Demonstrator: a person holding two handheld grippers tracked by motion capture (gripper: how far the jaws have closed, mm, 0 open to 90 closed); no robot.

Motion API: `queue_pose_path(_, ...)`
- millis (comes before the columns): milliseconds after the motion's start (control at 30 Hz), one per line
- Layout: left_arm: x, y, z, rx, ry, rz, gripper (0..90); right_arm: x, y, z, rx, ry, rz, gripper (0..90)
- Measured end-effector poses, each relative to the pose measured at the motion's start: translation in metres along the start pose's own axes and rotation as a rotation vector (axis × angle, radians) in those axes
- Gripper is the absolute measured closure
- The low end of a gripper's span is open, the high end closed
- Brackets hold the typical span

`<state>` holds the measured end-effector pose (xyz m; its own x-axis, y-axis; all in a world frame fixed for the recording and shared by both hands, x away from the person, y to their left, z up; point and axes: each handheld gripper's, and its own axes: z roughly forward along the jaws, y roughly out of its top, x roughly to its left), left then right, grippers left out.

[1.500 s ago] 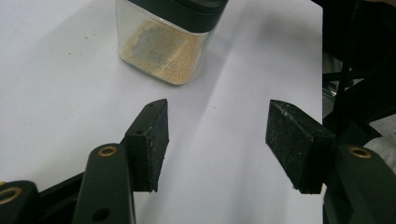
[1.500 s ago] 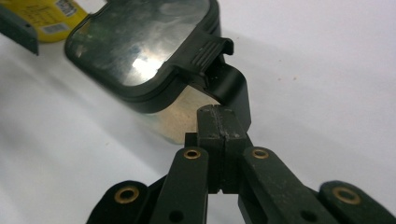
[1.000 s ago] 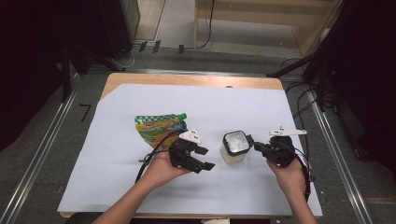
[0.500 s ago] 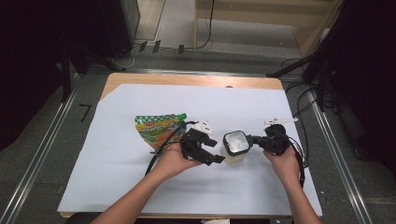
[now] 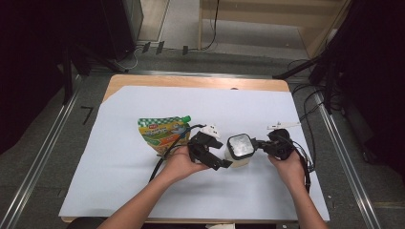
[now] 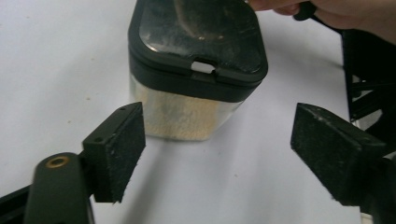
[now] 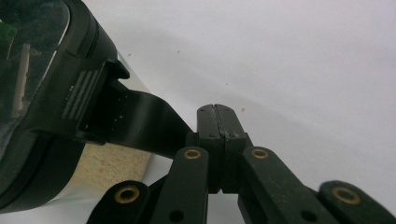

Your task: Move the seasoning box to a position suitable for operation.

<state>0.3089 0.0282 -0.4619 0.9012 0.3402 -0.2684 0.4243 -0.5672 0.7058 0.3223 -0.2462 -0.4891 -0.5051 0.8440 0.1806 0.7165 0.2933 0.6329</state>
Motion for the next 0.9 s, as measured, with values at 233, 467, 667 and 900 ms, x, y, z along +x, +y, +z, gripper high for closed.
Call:
queue_pose_path(233, -0.003, -0.001, 0.006, 0.004, 0.036, 0.017, 17.6, 0.006, 0.0, 0.001, 0.003, 0.011, -0.012, 90.0)
queue_pose_path(467, 0.0, -0.001, 0.007, -0.015, 0.068, 0.013, 16.6, 0.014, 0.0, 0.003, 0.007, 0.028, -0.028, 90.0)
queue_pose_path(667, -0.003, -0.003, 0.009, -0.016, 0.088, 0.046, 15.0, 0.021, 0.001, 0.005, 0.007, 0.028, -0.043, 90.0)
queue_pose_path(900, -0.004, -0.003, 0.009, -0.02, 0.097, 0.057, 15.2, 0.022, 0.001, 0.005, 0.014, 0.036, -0.036, 90.0)
